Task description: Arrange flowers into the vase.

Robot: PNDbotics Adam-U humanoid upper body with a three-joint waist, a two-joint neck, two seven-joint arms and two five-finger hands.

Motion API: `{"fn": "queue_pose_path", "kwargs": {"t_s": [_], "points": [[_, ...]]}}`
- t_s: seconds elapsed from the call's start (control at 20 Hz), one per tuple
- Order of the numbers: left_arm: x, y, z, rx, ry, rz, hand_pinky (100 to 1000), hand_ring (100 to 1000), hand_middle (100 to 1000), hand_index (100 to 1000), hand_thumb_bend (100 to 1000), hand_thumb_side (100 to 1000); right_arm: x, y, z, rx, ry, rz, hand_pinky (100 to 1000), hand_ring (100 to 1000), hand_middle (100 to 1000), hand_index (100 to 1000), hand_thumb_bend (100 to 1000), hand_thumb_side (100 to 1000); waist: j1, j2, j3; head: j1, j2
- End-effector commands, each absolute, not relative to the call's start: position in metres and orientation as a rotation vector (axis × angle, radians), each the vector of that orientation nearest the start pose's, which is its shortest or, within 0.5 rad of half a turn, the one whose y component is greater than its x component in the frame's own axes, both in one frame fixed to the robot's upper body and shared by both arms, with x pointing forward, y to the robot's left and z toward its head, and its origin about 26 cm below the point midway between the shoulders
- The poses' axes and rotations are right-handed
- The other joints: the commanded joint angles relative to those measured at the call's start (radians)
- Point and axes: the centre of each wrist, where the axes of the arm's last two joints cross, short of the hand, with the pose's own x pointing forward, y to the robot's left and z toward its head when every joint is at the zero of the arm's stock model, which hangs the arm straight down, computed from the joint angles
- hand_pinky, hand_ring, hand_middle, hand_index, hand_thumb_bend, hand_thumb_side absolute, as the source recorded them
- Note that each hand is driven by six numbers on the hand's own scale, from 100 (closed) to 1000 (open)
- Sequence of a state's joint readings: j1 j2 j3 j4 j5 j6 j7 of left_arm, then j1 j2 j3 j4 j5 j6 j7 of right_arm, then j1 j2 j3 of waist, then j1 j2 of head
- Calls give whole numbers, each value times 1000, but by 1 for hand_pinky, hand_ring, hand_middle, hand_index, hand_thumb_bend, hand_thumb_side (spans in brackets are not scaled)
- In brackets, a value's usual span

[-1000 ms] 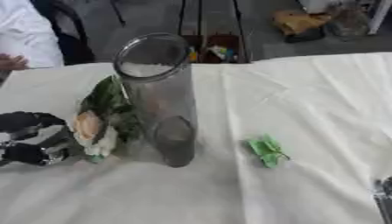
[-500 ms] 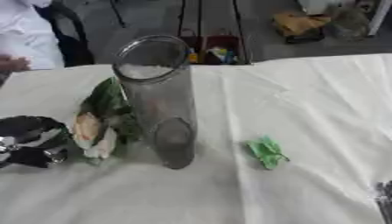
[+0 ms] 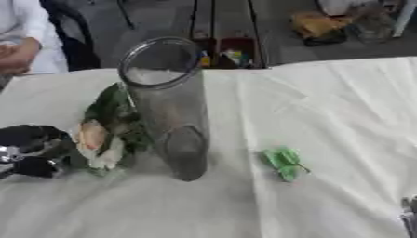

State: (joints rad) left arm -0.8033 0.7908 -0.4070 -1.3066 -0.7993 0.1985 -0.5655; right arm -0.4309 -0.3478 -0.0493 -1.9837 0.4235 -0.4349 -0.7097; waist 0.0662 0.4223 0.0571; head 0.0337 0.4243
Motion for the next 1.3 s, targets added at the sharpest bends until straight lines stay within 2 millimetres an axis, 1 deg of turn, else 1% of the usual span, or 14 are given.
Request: {"fn": "queue_pose_path", "kwargs": {"t_s": [0.05,0.1,0.15,0.3,0.45,0.65,0.7,0.85,0.9,0.95,1.0,1.05,1.3], "points": [[420,320,243,1121,-1002,-1480,764,873,886,971,158,762,307,-264,248,754,3069,222,591,641,511,713,100,908,-2,-14,0,5,-13],[420,320,243,1121,-1005,-1478,760,871,883,968,156,761,307,-264,248,754,3070,220,592,641,510,713,100,908,-2,-13,0,5,-13],[421,320,242,1119,-1007,-1475,757,868,879,965,172,756,307,-264,248,753,3070,219,592,642,510,713,100,908,-3,-12,0,6,-14],[422,321,241,1114,-1008,-1470,750,854,868,950,169,755,307,-264,248,754,3071,217,593,642,509,713,100,907,-3,-10,-2,8,-16],[423,321,240,1114,-1010,-1465,732,826,843,930,208,738,307,-264,248,754,3072,216,594,643,509,714,100,909,-2,-9,-4,9,-17],[423,319,240,1120,-1021,-1471,699,777,788,880,232,729,307,-264,247,759,3077,214,598,644,506,713,100,909,-1,-8,-5,9,-14],[423,319,240,1125,-1025,-1471,699,777,788,880,232,729,307,-264,246,759,3079,214,598,644,506,713,100,909,0,-9,-5,9,-14],[423,317,240,1144,-1038,-1464,636,704,722,808,227,721,307,-264,246,757,3084,216,600,643,503,711,100,910,0,-9,-6,8,-15],[423,316,241,1154,-1043,-1459,632,699,718,805,226,719,307,-264,246,756,3085,216,600,644,503,711,100,910,0,-8,-6,8,-16],[424,316,241,1164,-1047,-1455,598,656,690,788,221,712,307,-264,246,756,3086,217,601,643,502,710,100,910,1,-8,-7,8,-17],[424,316,241,1174,-1050,-1451,581,636,674,780,220,708,307,-264,246,755,3087,217,600,643,502,710,100,909,1,-8,-7,8,-17],[424,315,241,1182,-1054,-1447,534,594,639,758,210,702,307,-264,246,755,3088,216,601,643,501,710,100,909,1,-8,-8,9,-16],[426,314,238,1192,-1067,-1437,492,558,601,718,182,680,307,-265,246,756,3090,215,602,643,499,709,100,909,0,-7,-9,11,-18]]}}
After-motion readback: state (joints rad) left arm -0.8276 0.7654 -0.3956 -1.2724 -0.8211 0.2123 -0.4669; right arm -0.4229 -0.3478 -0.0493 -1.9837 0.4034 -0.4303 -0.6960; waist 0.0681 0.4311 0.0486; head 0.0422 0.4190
